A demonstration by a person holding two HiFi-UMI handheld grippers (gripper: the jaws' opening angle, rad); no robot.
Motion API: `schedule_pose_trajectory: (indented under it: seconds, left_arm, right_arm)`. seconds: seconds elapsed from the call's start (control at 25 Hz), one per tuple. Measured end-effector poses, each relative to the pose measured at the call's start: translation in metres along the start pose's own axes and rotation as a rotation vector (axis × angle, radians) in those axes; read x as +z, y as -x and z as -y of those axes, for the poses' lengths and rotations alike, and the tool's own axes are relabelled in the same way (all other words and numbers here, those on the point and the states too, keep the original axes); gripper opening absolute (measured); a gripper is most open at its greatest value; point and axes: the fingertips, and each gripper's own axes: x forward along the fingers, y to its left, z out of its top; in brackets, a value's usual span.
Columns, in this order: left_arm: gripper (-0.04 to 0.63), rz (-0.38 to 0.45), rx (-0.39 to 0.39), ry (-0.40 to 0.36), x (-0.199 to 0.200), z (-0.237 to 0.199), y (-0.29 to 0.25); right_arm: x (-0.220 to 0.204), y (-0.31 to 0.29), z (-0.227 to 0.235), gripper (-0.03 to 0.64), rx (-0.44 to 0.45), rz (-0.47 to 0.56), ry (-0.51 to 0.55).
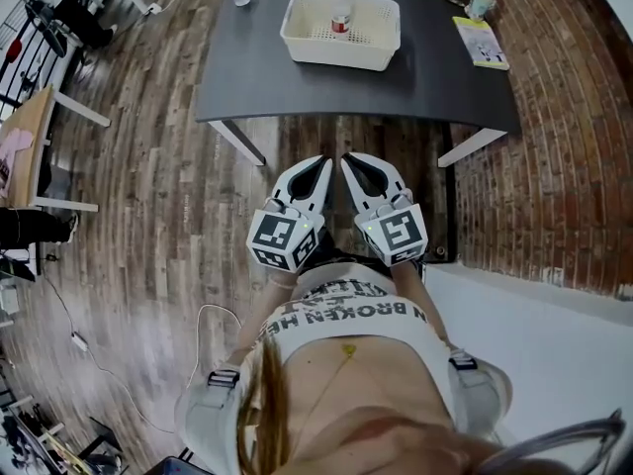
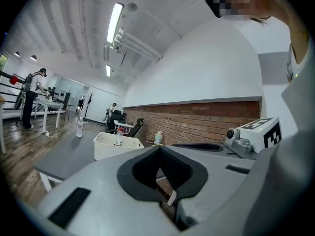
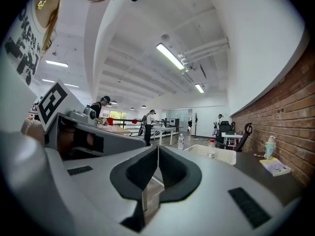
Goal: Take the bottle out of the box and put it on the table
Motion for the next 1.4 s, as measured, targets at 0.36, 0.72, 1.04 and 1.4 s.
schedule_pose_trajectory:
  seconds: [0.36,0.72,1.04,1.4]
  left_arm:
    - [0.005,-0.023,-0.067,-0.007,0.021,-0.059,-0.049]
    - [0.005,-0.045,-0.114,-0.005,0.024,-0.101,-0.064]
    - [0.005,-0.052,-0.145,0.007,0.024,-0.120,-0.074]
    - [0.005,-0.056,-0.124,0.022,0.030,-0.142,-0.109]
  right_arm:
    - [0.002,-0.069,0.040,0.011,-0.079,-0.027,-0.032]
    - [-0.001,-0.117,0.042,0.012,-0.104,-0.042,-0.030]
    - [-0.006,-0.132,0.049,0.012,-0.147,-0.065,-0.042]
    - [-0.010,-0.162,0.079,0.012,-0.116,-0.079,-0.045]
